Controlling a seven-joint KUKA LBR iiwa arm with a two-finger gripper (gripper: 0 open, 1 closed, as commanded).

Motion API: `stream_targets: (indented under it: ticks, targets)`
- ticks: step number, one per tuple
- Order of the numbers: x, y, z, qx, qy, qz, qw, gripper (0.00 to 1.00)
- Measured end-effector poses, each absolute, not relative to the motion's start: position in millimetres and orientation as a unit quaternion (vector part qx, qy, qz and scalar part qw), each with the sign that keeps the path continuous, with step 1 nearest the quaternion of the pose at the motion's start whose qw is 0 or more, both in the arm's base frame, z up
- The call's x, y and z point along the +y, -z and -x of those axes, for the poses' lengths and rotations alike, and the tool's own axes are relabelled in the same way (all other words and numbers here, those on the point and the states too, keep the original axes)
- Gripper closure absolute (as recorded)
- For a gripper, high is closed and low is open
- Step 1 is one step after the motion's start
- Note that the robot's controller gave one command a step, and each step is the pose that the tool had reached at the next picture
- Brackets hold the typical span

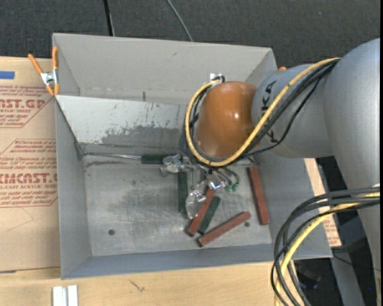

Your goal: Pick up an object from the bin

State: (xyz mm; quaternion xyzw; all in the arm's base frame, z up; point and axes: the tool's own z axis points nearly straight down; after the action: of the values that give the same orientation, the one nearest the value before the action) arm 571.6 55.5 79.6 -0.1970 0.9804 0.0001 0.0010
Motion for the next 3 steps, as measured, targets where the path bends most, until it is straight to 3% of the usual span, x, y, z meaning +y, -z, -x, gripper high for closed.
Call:
stream_targets:
  ticks: [1, 2, 3]
  targets:
    - [23.7, -73.6, -539.9, 0.999, -0.003, 0.047, 0.002, 1.00]
    - [23.7, -73.7, -540.0, 0.999, -0.003, 0.047, 0.002, 1.00]
    - [22.8, -97.3, -536.6, 0.999, -0.002, 0.047, -0.003, 1.00]
